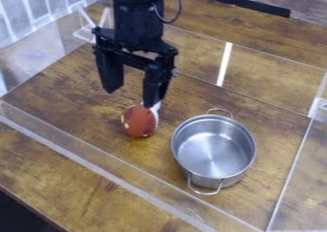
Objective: Put the mushroom in the silver pot
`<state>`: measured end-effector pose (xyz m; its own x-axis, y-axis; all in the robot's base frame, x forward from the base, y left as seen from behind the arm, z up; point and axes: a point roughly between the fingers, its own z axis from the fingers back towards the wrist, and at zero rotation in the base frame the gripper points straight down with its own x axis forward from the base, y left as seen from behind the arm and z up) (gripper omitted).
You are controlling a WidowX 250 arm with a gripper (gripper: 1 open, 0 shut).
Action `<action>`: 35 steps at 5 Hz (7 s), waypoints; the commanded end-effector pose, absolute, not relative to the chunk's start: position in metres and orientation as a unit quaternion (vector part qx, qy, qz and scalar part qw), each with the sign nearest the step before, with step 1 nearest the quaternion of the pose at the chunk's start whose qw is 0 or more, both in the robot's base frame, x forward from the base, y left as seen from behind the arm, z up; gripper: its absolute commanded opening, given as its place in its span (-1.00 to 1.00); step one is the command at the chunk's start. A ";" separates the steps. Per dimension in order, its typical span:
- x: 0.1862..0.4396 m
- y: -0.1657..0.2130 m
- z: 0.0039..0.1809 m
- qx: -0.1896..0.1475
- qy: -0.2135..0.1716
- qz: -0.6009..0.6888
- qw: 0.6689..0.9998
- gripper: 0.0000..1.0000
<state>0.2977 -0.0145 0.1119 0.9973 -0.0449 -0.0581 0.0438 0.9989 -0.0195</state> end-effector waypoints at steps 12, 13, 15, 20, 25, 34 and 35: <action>0.342 -0.011 0.086 -0.012 0.016 0.038 0.999 1.00; 0.341 -0.021 0.067 -0.010 0.015 0.038 0.999 1.00; 0.333 -0.011 0.038 -0.008 0.016 0.029 0.999 -1.00; 0.336 -0.037 0.141 0.030 -0.033 -0.045 0.998 -1.00; 0.308 -0.117 0.127 -0.010 -0.020 -0.066 0.998 -1.00; 0.326 -0.114 0.065 -0.002 -0.020 -0.041 0.999 -1.00; 0.332 -0.100 0.066 -0.003 -0.021 -0.048 0.999 -1.00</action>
